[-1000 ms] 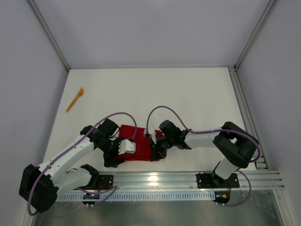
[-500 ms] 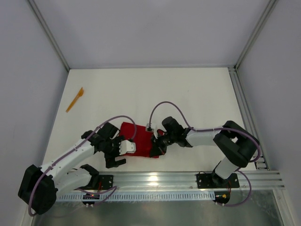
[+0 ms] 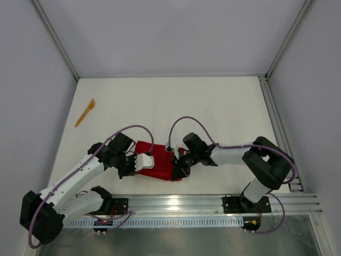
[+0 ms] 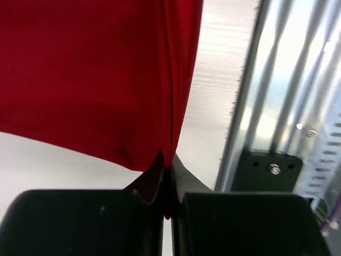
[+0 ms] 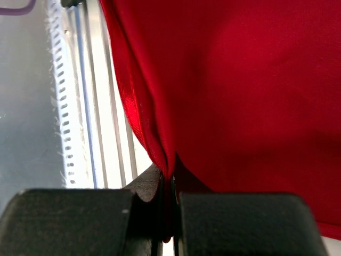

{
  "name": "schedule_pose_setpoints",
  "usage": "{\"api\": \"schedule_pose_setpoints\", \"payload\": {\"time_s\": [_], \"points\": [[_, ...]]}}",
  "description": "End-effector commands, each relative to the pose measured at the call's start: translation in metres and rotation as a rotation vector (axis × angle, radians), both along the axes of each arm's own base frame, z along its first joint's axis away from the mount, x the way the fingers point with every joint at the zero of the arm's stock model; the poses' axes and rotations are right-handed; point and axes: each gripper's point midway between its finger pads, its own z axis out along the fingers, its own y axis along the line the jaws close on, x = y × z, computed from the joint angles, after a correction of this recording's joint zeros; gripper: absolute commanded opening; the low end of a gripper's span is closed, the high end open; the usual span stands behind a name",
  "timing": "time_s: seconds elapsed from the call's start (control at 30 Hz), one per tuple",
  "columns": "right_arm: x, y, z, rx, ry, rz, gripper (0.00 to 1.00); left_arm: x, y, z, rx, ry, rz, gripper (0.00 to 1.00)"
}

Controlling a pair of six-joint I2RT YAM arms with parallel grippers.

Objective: Fold the napkin into a case and place the utensils inside
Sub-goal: Fold the lower triangle-folded napkin.

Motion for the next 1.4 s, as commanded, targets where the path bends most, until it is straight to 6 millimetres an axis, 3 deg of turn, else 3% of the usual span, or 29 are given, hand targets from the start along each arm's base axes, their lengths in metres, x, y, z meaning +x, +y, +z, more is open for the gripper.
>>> {"api": "schedule_pose_setpoints", "payload": {"time_s": [0.0, 0.1, 0.17, 0.3, 0.43, 0.5, 0.63, 0.73, 0.77, 0.8, 0.83, 0.87, 0.97, 1.17, 1.37], "points": [[-0.013, -0.007, 0.008, 0.0, 0.04, 0.054, 0.03, -0.038, 0.002, 0.034, -0.025, 0.149, -0.076, 0.0], [-0.024, -0.011, 0.011, 0.003, 0.087, 0.074, 0.03, -0.044, -0.004, 0.048, -0.062, 0.179, -0.113, 0.0], [-0.027, -0.011, 0.012, 0.01, 0.103, 0.08, 0.03, -0.045, -0.002, 0.042, -0.043, 0.203, -0.122, 0.0], [-0.023, -0.011, 0.011, -0.014, 0.112, 0.047, 0.17, -0.041, 0.004, 0.02, 0.035, 0.267, -0.114, 0.0], [-0.02, -0.012, 0.008, -0.033, 0.148, 0.017, 0.18, -0.031, 0.01, 0.006, 0.062, 0.302, -0.123, 0.0], [-0.019, -0.011, 0.005, -0.043, 0.171, 0.013, 0.18, -0.029, 0.015, 0.004, 0.066, 0.326, -0.132, 0.0], [-0.016, -0.01, -0.005, -0.083, 0.22, 0.016, 0.03, -0.021, 0.019, -0.002, 0.082, 0.383, -0.141, 0.0], [-0.01, -0.011, -0.011, -0.106, 0.22, -0.005, 0.03, -0.019, 0.015, -0.007, 0.082, 0.451, -0.128, 0.0], [-0.005, -0.013, -0.014, -0.12, 0.202, -0.03, 0.05, -0.02, 0.013, -0.008, 0.07, 0.467, -0.125, 0.0], [-0.001, -0.016, -0.016, -0.133, 0.192, -0.056, 0.13, -0.02, 0.012, -0.01, 0.068, 0.481, -0.123, 0.0], [0.004, -0.017, -0.014, -0.136, 0.165, -0.084, 0.23, -0.018, 0.011, -0.01, 0.059, 0.476, -0.121, 0.0], [0.01, -0.019, -0.012, -0.132, 0.146, -0.106, 0.43, -0.018, 0.009, -0.009, 0.051, 0.476, -0.126, 0.0], [0.008, -0.02, 0.004, -0.071, 0.09, -0.091, 0.68, -0.016, 0.006, -0.007, 0.032, 0.466, -0.133, 0.0], [0.024, -0.02, 0.019, -0.048, -0.035, -0.134, 0.73, -0.012, 0.003, -0.007, 0.029, 0.486, -0.134, 0.0], [0.073, -0.016, 0.034, -0.072, -0.222, -0.278, 0.74, -0.009, 0.004, -0.01, 0.041, 0.489, -0.134, 0.0]]}}
